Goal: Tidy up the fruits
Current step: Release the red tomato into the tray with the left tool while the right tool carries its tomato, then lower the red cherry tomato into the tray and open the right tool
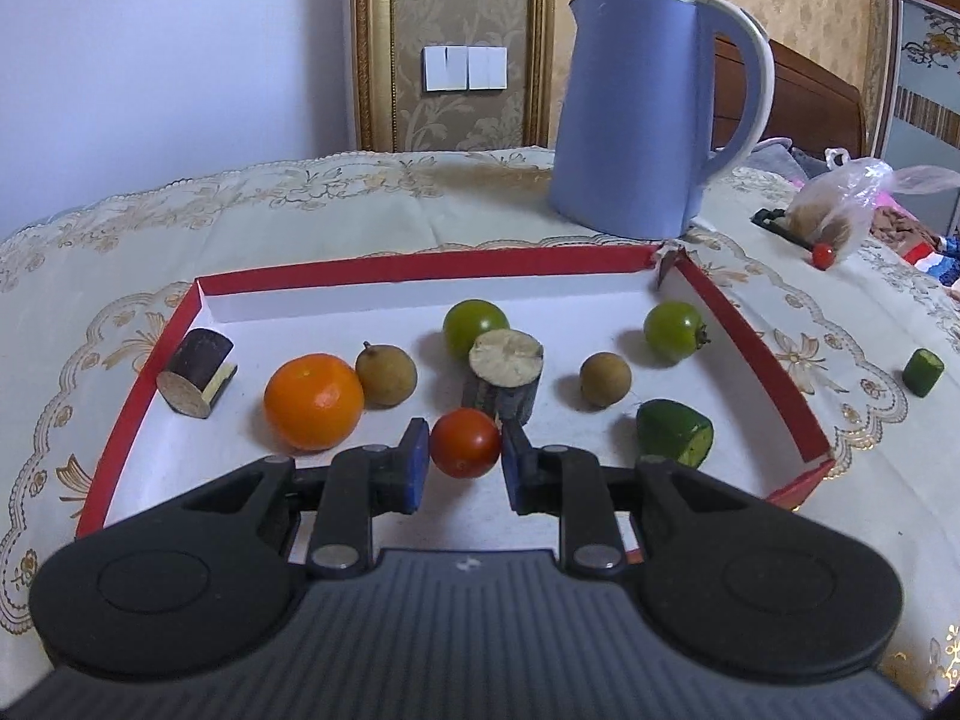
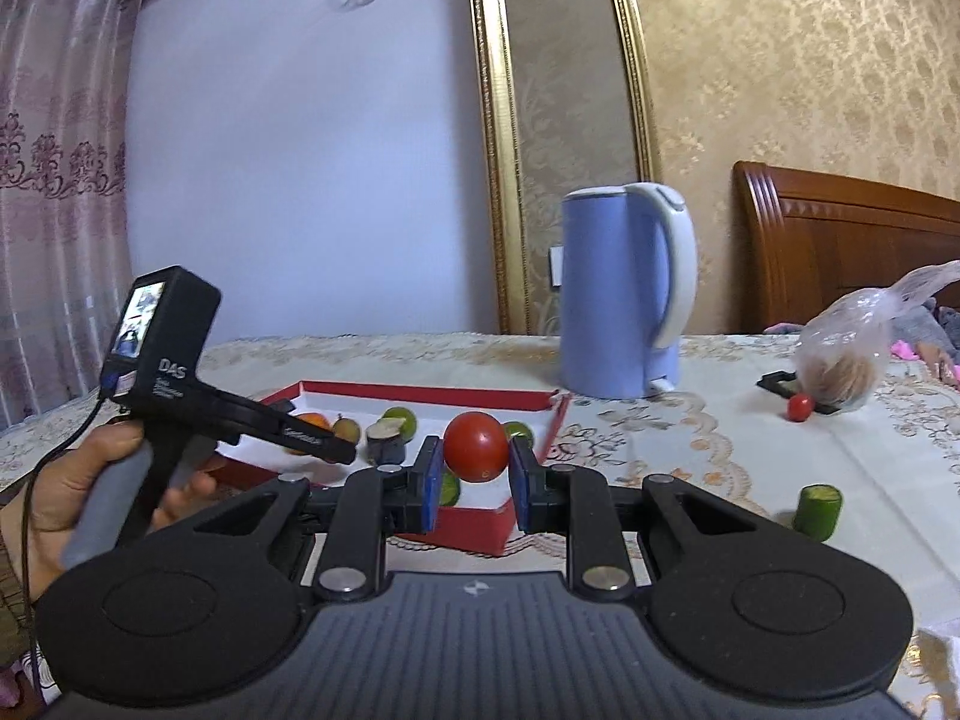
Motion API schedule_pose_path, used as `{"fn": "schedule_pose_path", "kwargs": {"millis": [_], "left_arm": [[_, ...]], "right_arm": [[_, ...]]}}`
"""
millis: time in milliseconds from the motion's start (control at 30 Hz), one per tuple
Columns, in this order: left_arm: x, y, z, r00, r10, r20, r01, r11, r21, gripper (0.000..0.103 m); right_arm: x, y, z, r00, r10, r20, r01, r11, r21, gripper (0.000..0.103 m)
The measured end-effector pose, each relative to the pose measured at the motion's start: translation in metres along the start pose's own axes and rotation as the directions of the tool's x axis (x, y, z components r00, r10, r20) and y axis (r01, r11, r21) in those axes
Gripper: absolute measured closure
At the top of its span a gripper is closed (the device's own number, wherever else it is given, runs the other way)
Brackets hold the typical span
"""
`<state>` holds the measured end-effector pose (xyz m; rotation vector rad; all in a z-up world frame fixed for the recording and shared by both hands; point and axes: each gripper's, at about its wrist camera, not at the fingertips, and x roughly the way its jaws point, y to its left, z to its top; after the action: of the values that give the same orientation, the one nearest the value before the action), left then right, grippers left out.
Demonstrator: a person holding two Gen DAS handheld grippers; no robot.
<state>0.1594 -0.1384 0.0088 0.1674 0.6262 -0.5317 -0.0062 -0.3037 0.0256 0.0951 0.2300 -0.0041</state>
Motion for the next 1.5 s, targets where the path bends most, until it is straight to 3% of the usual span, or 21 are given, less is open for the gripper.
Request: {"fn": "schedule_pose_path", "kwargs": {"millis": [67, 133, 167, 300, 367, 433, 500, 767, 1100, 1500], "left_arm": [[0.0, -0.001, 0.0, 1.0, 0.008, 0.003, -0.008, 1.0, 0.001, 0.079], [0.0, -0.002, 0.001, 1.0, 0.026, 0.006, -0.026, 1.0, 0.002, 0.061], [-0.002, -0.002, 0.001, 0.999, 0.037, 0.013, -0.037, 0.999, 0.002, 0.058], [-0.016, 0.003, -0.001, 0.996, 0.071, 0.046, -0.071, 0.998, -0.002, 0.054], [-0.027, 0.008, -0.007, 0.994, 0.089, 0.061, -0.088, 0.996, -0.017, 0.044], [-0.04, 0.014, -0.017, 0.985, 0.146, 0.089, -0.143, 0.989, -0.046, 0.02], [-0.052, 0.021, -0.029, 0.973, 0.198, 0.12, -0.19, 0.979, -0.075, 0.014], [-0.075, 0.04, -0.066, 0.949, 0.279, 0.15, -0.252, 0.952, -0.173, 0.012], [-0.08, 0.039, -0.073, 0.924, 0.337, 0.181, -0.3, 0.932, -0.203, 0.003], [-0.08, 0.057, -0.075, 0.937, 0.318, 0.146, -0.267, 0.92, -0.286, 0.0]], "right_arm": [[0.0, 0.003, -0.001, 1.0, 0.008, -0.004, -0.008, 1.0, 0.001, 0.08], [0.001, 0.005, -0.002, 1.0, 0.015, -0.009, -0.015, 1.0, 0.0, 0.08], [0.002, 0.006, -0.002, 1.0, 0.018, -0.011, -0.018, 1.0, 0.001, 0.08], [0.004, 0.007, -0.002, 0.999, 0.031, -0.023, -0.031, 0.999, 0.008, 0.08], [0.006, 0.007, -0.003, 0.999, 0.037, -0.03, -0.036, 0.999, 0.015, 0.08], [0.01, 0.005, -0.003, 0.998, 0.043, -0.04, -0.042, 0.999, 0.024, 0.08], [0.014, 0.005, -0.003, 0.997, 0.051, -0.052, -0.049, 0.998, 0.033, 0.08], [0.04, 0.015, 0.002, 0.992, 0.073, -0.101, -0.071, 0.997, 0.02, 0.08], [0.077, 0.024, 0.016, 0.989, 0.052, -0.135, -0.056, 0.998, -0.024, 0.08], [0.138, 0.023, 0.025, 0.981, -0.033, -0.189, 0.018, 0.996, -0.082, 0.08]]}}
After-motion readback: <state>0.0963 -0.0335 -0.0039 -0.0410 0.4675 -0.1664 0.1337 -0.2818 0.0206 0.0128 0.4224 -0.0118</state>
